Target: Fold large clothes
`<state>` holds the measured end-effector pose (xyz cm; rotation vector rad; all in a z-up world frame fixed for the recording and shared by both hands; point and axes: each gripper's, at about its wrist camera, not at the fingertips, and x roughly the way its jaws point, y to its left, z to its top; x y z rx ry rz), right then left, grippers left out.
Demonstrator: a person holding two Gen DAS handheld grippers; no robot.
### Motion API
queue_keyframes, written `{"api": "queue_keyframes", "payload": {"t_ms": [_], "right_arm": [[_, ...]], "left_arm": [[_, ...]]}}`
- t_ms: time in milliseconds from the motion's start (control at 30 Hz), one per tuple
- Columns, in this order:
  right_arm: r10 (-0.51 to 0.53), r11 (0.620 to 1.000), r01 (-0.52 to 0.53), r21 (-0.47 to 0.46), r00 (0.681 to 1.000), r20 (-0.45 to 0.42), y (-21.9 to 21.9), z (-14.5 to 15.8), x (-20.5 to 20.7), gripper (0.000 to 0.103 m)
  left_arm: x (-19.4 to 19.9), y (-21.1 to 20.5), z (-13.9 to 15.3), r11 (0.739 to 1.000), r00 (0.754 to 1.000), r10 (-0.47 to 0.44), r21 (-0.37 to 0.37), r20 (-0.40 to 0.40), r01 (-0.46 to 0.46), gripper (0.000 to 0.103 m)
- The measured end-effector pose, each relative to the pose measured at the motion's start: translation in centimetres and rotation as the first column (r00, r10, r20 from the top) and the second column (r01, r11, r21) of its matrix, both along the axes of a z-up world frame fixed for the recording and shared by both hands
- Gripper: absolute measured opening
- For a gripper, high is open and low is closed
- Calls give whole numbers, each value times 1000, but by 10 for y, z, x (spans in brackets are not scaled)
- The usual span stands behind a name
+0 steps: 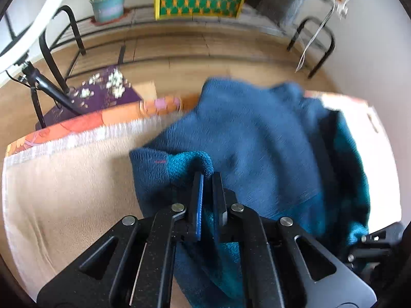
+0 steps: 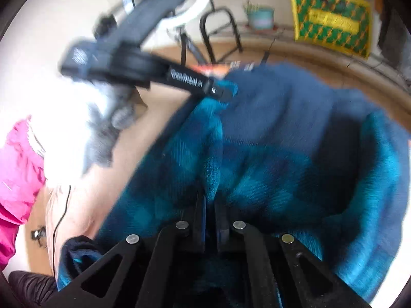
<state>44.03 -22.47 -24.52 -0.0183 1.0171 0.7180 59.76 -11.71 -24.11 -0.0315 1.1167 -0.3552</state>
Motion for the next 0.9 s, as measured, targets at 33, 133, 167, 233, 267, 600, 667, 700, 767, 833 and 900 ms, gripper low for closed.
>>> {"api": "queue_keyframes", "payload": {"t_ms": [33, 133, 167, 233, 267, 600, 667, 700, 767, 833, 900], "right_arm": [[-14, 1000, 14, 14, 1000, 11, -6, 7, -5, 2], [-84, 996, 83, 35, 996, 22, -32, 18, -20, 2], [-92, 996, 92, 23, 996, 16, -34, 14, -20, 2], [-123, 992, 122, -20, 992, -28, -36, -3, -16, 2], [-145, 989, 142, -36, 987, -68, -35, -14, -10, 2], [-142, 987, 147, 61, 987, -76, -53, 8, -21, 27], [-142, 985, 145, 90, 989, -36, -58, 22, -17, 39], [-148, 984, 149, 99, 989, -25, -58, 28, -13, 42], [-125, 983, 130, 129, 991, -47, -48, 33, 9, 43], [-72, 989, 79, 122, 996, -57, -25, 33, 27, 45], [-44, 998, 44, 42, 999, -12, 0, 28, 42, 52]], "left_arm": [[0, 0, 6, 999, 1000, -8, -31, 9, 9, 4], [3, -16, 12, 997, 998, -47, -57, 30, 49, 4], [7, -23, 3, 997, 998, -63, -51, 7, 64, 5], [17, -30, -13, 998, 997, -60, -11, -53, 60, 6], [18, -28, -13, 998, 997, -52, -21, -64, 51, 6], [-10, 72, 18, 993, 997, 57, -106, 45, -52, 39], [-11, 79, 0, 991, 998, 68, -120, 0, -68, 39], [-10, 79, -7, 991, 998, 66, -117, -9, -67, 39], [-9, 75, -18, 990, 998, 58, -126, -16, -59, 39], [-8, 74, -22, 988, 998, 64, -137, -13, -65, 39], [-6, 78, -21, 985, 997, 81, -155, 0, -80, 39]]}}
